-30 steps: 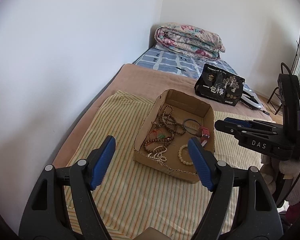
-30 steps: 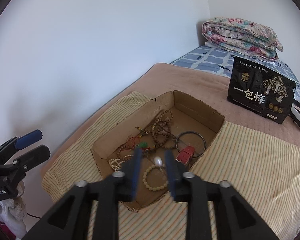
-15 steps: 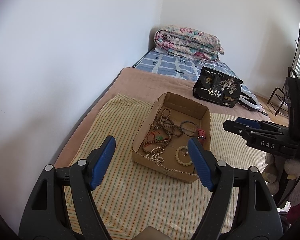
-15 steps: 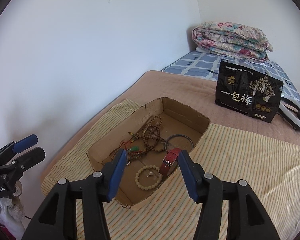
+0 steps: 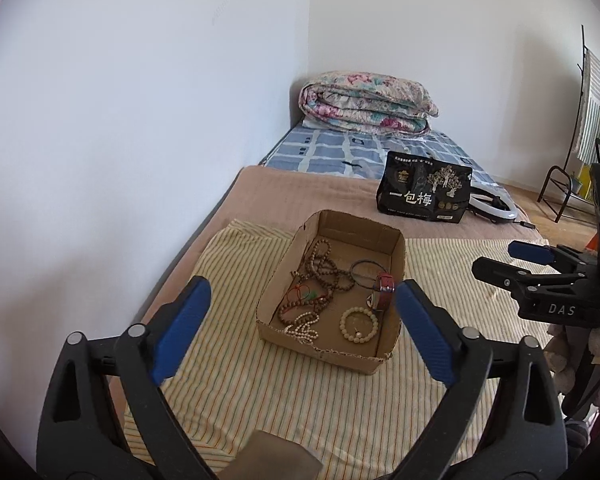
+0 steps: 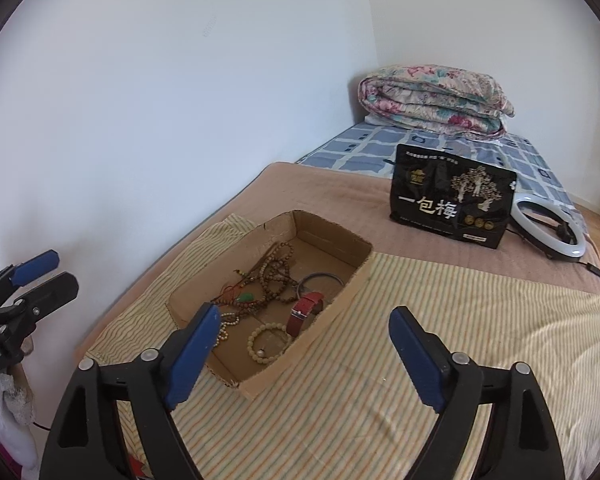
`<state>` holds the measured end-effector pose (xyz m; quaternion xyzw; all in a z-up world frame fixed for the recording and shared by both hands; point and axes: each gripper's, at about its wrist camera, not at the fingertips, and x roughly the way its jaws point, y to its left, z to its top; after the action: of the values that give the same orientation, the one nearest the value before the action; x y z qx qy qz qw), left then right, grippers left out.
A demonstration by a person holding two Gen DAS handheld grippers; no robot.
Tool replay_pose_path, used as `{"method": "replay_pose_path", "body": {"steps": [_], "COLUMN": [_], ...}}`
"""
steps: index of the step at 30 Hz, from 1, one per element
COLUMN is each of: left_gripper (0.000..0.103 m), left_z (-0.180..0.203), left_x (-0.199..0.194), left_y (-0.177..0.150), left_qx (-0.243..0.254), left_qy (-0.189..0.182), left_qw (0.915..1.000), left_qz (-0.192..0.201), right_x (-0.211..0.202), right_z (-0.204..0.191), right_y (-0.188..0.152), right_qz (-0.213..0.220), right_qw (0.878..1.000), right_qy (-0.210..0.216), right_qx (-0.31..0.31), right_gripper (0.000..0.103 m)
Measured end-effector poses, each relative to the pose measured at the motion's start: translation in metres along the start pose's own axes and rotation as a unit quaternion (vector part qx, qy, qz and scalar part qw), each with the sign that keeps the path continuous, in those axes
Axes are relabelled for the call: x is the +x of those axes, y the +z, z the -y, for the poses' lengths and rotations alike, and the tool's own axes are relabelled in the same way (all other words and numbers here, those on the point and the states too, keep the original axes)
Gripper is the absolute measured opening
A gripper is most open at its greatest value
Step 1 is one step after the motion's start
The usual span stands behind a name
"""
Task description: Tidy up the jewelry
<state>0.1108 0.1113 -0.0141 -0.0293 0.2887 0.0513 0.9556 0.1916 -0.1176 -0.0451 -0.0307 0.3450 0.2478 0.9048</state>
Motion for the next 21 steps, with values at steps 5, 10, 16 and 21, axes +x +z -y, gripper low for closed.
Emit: {"method": "replay_pose_path", "body": {"steps": [5,10,16,21], "left_gripper": [0.097,0.097,0.097,0.099], "left_z": [0.008,0.013,0.014,0.016], "left_x": [-0.007,-0.009,-0.011,-0.014], "left_y": [0.002,0.003,0.002,0.001], "left_qx": [0.007,0.011,0.012,0.015], "left_qy": [0.006,0.010,0.010,0.011], "left_qw": [0.9999,0.9999,0.9999,0.9998], "left_qz": [0.004,0.005,0.006,0.007], "right_x": [-0.015,-0.025,-0.031,-0.037], "right_z": [0.012,0.022,0.031,0.035], "right_y": [-0.007,-0.011,-0.017,-0.021], "right_qz": [0.008,0.016,0.019,0.019], "right_qw": [1.000,0.999,0.998,0.998], "right_qy": [-0.013,-0.029,-0.041,-0.049], "right_qx": [0.014,0.024,0.031,0.030], "right_gripper": [0.099,0.102,0.103,0.103]}}
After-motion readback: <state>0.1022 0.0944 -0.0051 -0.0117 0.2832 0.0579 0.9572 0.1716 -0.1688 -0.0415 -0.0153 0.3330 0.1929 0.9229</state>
